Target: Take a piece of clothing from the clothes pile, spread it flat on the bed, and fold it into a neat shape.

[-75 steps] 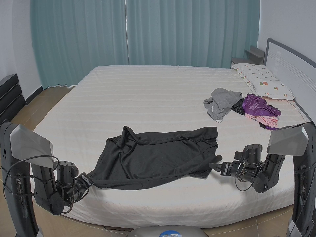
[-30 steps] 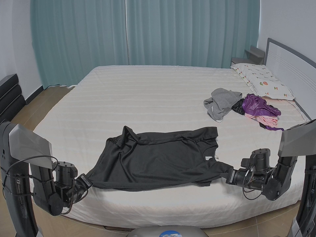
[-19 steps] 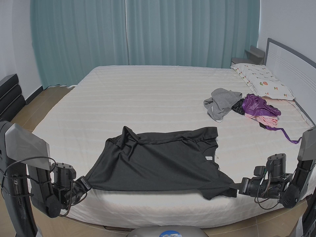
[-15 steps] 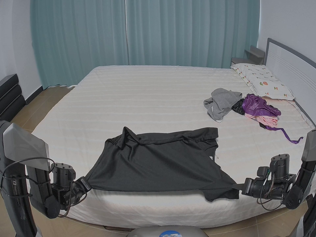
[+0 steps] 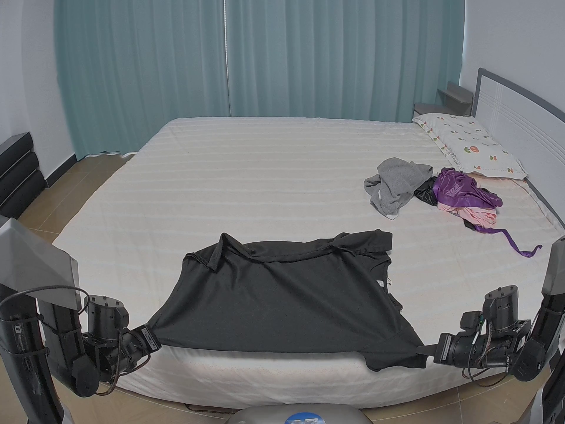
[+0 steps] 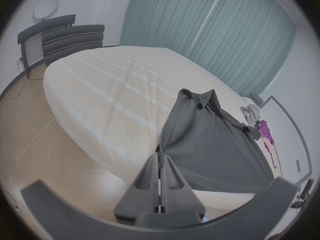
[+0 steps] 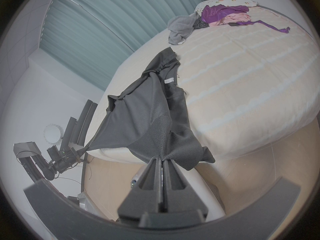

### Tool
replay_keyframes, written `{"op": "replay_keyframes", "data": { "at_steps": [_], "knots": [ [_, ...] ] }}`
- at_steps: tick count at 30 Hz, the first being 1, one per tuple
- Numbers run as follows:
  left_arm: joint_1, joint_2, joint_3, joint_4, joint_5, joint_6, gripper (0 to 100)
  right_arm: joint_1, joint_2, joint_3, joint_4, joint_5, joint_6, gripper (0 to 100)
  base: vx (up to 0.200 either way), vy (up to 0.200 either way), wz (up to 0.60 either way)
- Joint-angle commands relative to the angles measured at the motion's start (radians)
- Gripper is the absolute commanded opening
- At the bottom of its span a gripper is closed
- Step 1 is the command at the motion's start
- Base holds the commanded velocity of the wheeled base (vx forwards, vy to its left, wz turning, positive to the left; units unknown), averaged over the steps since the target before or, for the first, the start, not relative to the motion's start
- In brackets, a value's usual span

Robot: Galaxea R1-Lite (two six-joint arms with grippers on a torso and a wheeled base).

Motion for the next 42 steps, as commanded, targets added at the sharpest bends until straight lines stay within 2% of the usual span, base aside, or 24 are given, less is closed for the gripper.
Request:
{"op": "replay_keyframes", "data": {
  "at_steps": [1, 4, 5, 20, 24, 27, 29, 35, 38, 42],
  "knots": [
    [-0.022, 0.0, 0.029, 0.001, -0.001, 0.011, 0, 0.002, 0.107, -0.008, -0.01, -0.007, -0.001, 0, 0.0, 0.0, 0.0],
    [-0.029, 0.003, 0.033, 0.001, 0.001, 0.011, 0, 0.001, 0.177, -0.036, -0.027, -0.008, -0.008, 0, 0.0, 0.0, 0.0],
    [-0.029, 0.003, 0.033, 0.001, -0.001, 0.011, 0, 0.001, 0.18, -0.039, -0.029, -0.008, -0.008, 100, 0.0, 0.0, 0.0],
    [-0.041, 0.037, 0.044, 0.001, 0.001, 0.014, 0, -0.039, 0.34, -0.244, -0.039, -0.013, -0.01, 100, 0.0, 0.0, 0.0],
    [-0.038, 0.037, 0.065, 0.001, 0.005, 0.061, 0, -0.044, 0.358, -0.295, -0.041, -0.019, -0.008, 100, 0.0, 0.0, 0.0],
    [-0.021, 0.034, 0.068, 0.001, 0.008, 0.088, 0, -0.064, 0.36, -0.333, -0.035, -0.042, -0.01, 100, 0.0, 0.0, 0.0],
    [0.017, 0.02, 0.067, -0.001, 0.01, 0.11, 0, -0.074, 0.375, -0.39, -0.023, -0.07, -0.004, 100, 0.0, 0.0, 0.0],
    [0.071, 0.012, 0.068, 0.004, 0.011, 0.174, 0, -0.074, 0.42, -0.448, -0.023, -0.12, -0.004, 100, 0.0, 0.0, 0.0],
    [0.116, 0.012, 0.068, 0.004, 0.033, 0.212, 0, -0.068, 0.444, -0.487, -0.023, -0.166, -0.001, 100, 0.0, 0.0, 0.0],
    [0.146, 0.012, 0.068, 0.011, 0.042, 0.251, 0, -0.06, 0.443, -0.494, -0.023, -0.172, -0.001, 100, 0.0, 0.0, 0.0]
  ]
}}
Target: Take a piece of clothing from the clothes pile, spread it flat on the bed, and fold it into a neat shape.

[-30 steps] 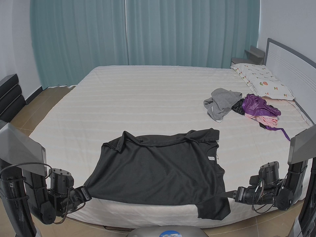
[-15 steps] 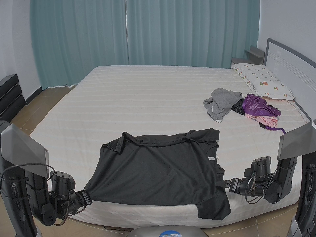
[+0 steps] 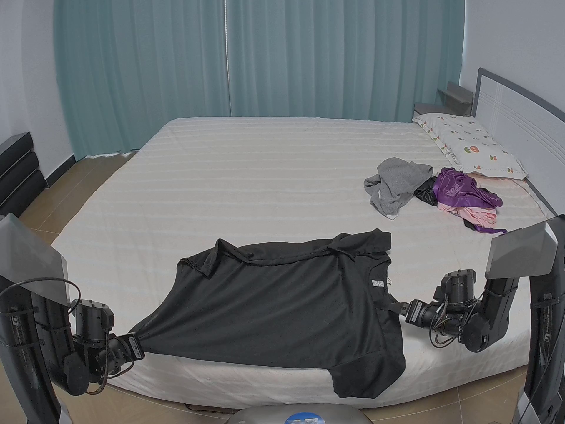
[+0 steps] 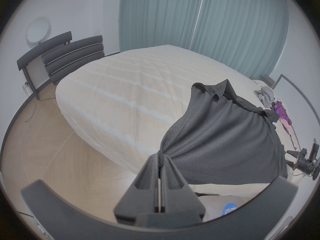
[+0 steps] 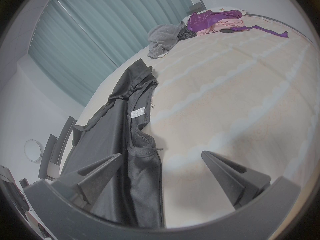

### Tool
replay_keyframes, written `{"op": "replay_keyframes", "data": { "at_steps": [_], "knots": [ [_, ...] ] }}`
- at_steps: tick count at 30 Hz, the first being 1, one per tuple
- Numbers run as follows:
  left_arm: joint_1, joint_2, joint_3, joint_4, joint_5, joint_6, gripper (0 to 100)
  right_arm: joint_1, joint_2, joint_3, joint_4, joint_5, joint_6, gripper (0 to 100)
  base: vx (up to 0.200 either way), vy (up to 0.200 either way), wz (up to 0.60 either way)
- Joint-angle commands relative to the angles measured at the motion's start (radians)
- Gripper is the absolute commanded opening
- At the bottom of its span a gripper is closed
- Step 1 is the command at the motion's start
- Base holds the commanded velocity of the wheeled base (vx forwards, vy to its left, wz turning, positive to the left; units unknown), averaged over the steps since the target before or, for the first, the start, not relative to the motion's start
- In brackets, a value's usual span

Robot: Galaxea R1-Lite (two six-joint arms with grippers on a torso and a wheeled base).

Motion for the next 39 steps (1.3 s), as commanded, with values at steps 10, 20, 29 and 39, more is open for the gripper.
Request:
{"op": "replay_keyframes", "data": {
  "at_steps": [10, 20, 29, 39],
  "knots": [
    [0.073, 0.009, 0.018, 0.043, 0.042, 0.082, 0, 0.044, 0.024, -0.016, 0.004, -0.007, -0.003, 100, 0.0, 0.0, 0.0],
    [0.058, 0.012, 0.018, 0.049, 0.041, 0.076, 0, 0.038, -0.017, 0.001, 0.082, -0.016, -0.001, 0, 0.0, 0.0, 0.0],
    [-0.048, 0.032, 0.018, 0.132, 0.041, 0.016, 0, -0.048, -0.094, 0.045, 0.162, -0.014, -0.043, 0, 0.0, 0.0, 0.0],
    [-0.063, 0.02, 0.018, 0.172, 0.038, 0.014, 0, -0.066, -0.111, 0.012, 0.199, -0.017, -0.09, 0, 0.0, 0.0, 0.0]
  ]
}}
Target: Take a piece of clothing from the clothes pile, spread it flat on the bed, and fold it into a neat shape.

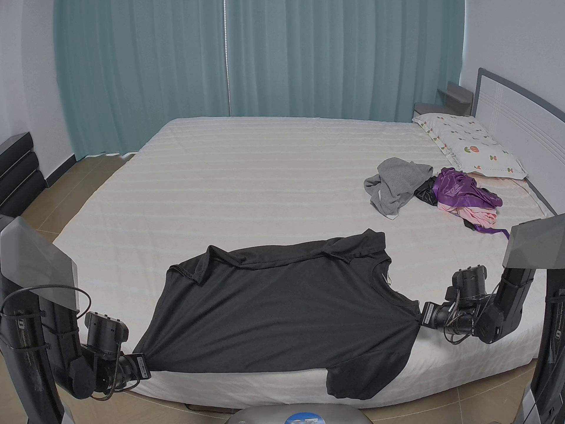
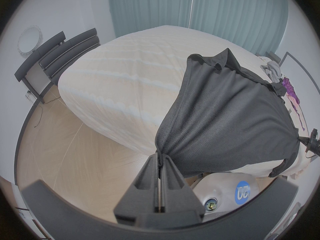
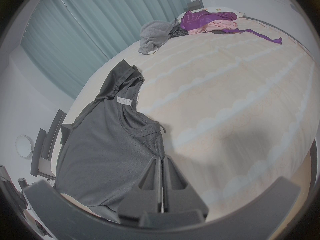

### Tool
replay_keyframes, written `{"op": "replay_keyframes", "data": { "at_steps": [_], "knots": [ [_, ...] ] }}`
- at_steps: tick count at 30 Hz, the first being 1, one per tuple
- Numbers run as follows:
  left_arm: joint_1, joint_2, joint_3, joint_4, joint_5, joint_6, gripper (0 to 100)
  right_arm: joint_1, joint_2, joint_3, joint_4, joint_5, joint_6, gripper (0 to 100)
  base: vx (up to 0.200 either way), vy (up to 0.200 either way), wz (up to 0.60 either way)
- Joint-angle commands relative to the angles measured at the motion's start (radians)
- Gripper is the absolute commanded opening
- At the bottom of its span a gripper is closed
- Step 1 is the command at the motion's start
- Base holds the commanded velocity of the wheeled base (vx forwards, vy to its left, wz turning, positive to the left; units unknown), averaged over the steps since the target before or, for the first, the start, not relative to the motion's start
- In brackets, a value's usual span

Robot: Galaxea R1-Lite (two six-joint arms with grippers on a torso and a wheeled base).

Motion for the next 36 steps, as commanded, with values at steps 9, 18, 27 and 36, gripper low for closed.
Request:
{"op": "replay_keyframes", "data": {
  "at_steps": [9, 18, 27, 36],
  "knots": [
    [-0.014, -0.004, 0.018, -0.059, -0.009, -0.025, 100, 0.016, 0.001, -0.016, -0.008, 0.005, 0.014, 100, 0.0, 0.0, 0.0],
    [-0.014, -0.056, 0.004, -0.125, -0.109, -0.097, 100, 0.067, -0.194, 0.073, -0.012, 0.088, 0.241, 100, 0.0, 0.0, 0.0],
    [-0.011, -0.122, -0.068, -0.129, -0.112, -0.205, 100, 0.113, -0.206, 0.173, -0.108, 0.157, 0.334, 100, 0.0, 0.0, 0.0],
    [-0.011, -0.145, -0.09, -0.129, -0.126, -0.298, 100, 0.101, -0.199, 0.202, -0.173, 0.174, 0.353, 100, 0.0, 0.044, 0.0]
  ]
}}
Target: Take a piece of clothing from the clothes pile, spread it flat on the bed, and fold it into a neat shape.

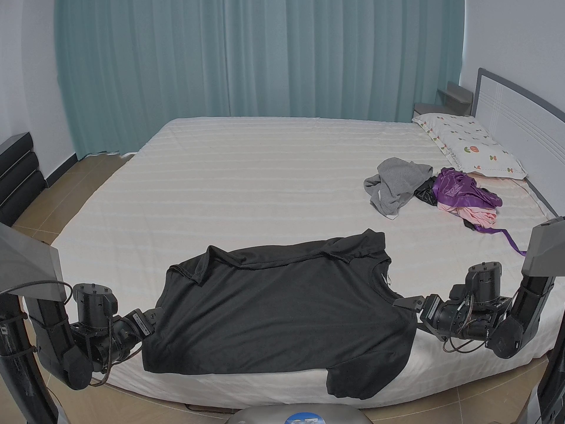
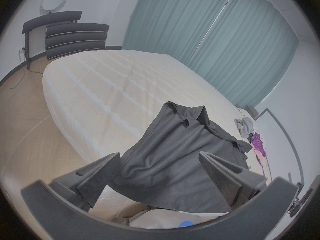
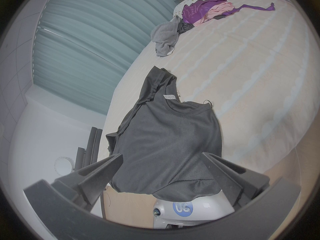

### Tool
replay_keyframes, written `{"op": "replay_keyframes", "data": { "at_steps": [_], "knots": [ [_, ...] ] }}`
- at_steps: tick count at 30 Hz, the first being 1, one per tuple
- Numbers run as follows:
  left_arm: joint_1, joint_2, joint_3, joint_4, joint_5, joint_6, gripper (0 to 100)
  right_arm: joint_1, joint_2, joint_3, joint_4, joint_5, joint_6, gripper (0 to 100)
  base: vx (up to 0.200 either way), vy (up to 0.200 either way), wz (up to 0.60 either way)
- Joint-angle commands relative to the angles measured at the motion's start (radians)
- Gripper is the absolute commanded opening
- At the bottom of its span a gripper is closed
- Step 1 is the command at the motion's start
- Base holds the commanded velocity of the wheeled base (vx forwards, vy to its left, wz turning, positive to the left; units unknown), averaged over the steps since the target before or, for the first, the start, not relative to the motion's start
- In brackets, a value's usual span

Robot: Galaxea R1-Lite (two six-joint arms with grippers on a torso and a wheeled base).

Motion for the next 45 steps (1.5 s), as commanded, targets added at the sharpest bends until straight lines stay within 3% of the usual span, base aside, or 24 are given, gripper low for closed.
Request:
{"op": "replay_keyframes", "data": {
  "at_steps": [1, 4, 13, 25, 34, 45],
  "knots": [
    [0.004, -0.017, -0.004, -0.001, -0.025, -0.007, 100, -0.003, 0.002, 0.007, -0.002, 0.006, 0.001, 100, 0.0, 0.2, 0.0],
    [0.008, -0.016, -0.004, -0.001, -0.067, -0.033, 100, -0.003, 0.006, 0.007, -0.002, 0.006, 0.001, 100, 0.0, 0.2, 0.0],
    [0.008, -0.014, -0.006, -0.001, -0.073, -0.052, 100, -0.002, 0.008, 0.007, -0.002, 0.007, 0.001, 100, 0.0, 0.2, 0.0],
    [-0.006, -0.014, -0.004, 0.001, -0.071, -0.053, 100, -0.005, 0.006, -0.001, -0.004, 0.006, 0.001, 100, 0.0, 0.0, 0.0],
    [-0.055, -0.011, 0.001, -0.001, -0.073, -0.076, 100, -0.005, 0.006, -0.003, -0.004, 0.006, 0.001, 100, 0.2, -0.133, 0.0],
    [-0.069, -0.01, -0.022, -0.001, -0.07, -0.092, 100, -0.003, 0.008, -0.003, -0.004, 0.006, 0.001, 100, 0.0, 0.0, 0.0]
  ]
}}
